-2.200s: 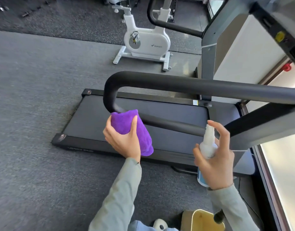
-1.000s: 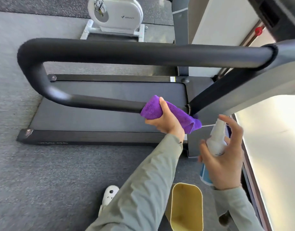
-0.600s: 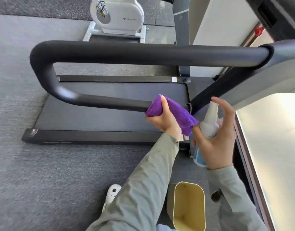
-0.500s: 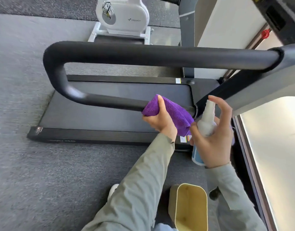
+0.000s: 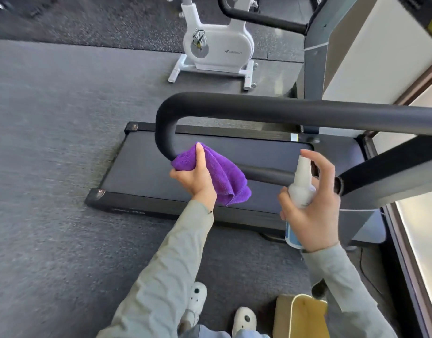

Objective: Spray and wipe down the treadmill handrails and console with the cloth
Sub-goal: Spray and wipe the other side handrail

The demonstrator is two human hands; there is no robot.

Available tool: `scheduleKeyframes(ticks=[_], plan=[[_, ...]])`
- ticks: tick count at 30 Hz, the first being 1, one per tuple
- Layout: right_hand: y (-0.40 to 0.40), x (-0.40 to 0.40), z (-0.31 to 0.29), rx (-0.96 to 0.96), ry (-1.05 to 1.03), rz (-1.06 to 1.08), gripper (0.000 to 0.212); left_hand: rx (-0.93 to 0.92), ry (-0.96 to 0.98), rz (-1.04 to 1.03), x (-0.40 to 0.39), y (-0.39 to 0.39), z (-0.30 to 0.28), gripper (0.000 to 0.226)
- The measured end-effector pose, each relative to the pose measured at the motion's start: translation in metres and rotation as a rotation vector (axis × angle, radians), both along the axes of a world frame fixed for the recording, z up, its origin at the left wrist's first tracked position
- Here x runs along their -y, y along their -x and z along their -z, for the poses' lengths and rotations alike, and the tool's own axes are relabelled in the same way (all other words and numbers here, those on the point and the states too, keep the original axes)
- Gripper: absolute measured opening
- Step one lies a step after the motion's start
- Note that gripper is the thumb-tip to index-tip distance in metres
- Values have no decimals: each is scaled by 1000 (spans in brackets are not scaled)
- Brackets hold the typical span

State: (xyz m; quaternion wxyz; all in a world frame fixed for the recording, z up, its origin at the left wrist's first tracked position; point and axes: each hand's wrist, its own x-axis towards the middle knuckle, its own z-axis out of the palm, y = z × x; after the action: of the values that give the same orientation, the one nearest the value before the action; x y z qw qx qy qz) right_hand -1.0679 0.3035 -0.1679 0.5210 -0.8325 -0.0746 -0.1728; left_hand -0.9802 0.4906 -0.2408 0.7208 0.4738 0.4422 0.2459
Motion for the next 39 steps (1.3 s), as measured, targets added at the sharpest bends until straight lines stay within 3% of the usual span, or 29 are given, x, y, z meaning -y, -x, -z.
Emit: scheduleKeyframes(ticks=[4, 10, 15, 19, 27, 34, 39], plan=[[-5, -22, -4, 19, -9, -18, 71, 44, -297, 91, -42, 5, 3, 66], [-5, -52, -7, 24, -13, -28, 72, 139, -714, 365, -93, 16, -11, 72], [-1, -65, -9, 30, -17, -13, 72, 256, -971, 508, -111, 13, -53, 73], [0, -67, -13, 87, -18, 26, 71, 313, -1282, 635, -112, 2, -95, 77], [2, -51, -27, 143, -26, 63, 65, 303, -1537, 734, -106, 0, -123, 79], [2, -35, -37, 163, -64, 65, 61, 181, -1738, 931, -97, -7, -160, 79], [2, -29, -42, 181, -66, 41, 63, 72, -2006, 991, -65, -13, -177, 89]])
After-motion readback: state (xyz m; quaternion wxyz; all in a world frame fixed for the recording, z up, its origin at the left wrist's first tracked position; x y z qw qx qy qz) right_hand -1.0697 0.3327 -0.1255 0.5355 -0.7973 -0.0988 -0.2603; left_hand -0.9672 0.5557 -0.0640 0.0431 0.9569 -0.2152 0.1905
